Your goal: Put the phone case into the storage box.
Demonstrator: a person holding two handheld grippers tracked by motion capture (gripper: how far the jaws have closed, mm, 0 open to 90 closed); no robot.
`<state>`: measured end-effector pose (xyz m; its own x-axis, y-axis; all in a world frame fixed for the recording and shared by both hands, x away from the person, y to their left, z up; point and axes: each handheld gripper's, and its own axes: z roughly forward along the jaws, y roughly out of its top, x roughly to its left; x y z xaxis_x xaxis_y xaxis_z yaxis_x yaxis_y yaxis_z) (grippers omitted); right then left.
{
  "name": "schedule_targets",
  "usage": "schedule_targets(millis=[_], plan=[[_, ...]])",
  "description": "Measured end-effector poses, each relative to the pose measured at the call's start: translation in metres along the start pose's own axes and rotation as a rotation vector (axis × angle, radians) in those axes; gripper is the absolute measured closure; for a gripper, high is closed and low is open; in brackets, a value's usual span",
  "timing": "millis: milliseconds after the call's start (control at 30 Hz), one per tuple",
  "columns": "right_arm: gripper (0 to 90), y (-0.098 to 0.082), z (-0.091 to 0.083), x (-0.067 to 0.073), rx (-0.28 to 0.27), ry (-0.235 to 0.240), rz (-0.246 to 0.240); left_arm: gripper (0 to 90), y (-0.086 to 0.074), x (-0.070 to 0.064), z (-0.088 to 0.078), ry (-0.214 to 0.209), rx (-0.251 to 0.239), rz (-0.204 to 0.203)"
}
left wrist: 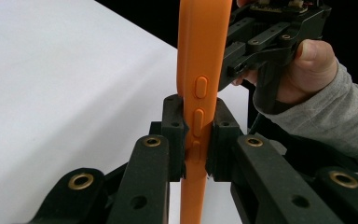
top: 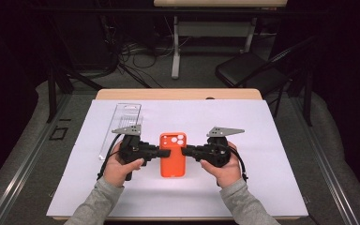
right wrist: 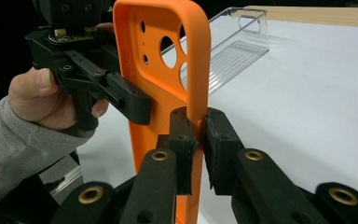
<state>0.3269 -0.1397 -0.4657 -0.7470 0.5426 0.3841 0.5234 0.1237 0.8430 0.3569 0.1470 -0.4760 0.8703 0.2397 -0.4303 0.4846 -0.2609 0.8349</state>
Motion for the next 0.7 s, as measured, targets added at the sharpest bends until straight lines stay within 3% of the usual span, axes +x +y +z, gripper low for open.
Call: schedule_targets(millis=[700], plan=[[83.1,-0.0008,0.0008,0.0015,-0.017,-0.013,-0.01,80.1,-0.0002,0.0003,-0.0006,0.007,-0.012,-0.01]])
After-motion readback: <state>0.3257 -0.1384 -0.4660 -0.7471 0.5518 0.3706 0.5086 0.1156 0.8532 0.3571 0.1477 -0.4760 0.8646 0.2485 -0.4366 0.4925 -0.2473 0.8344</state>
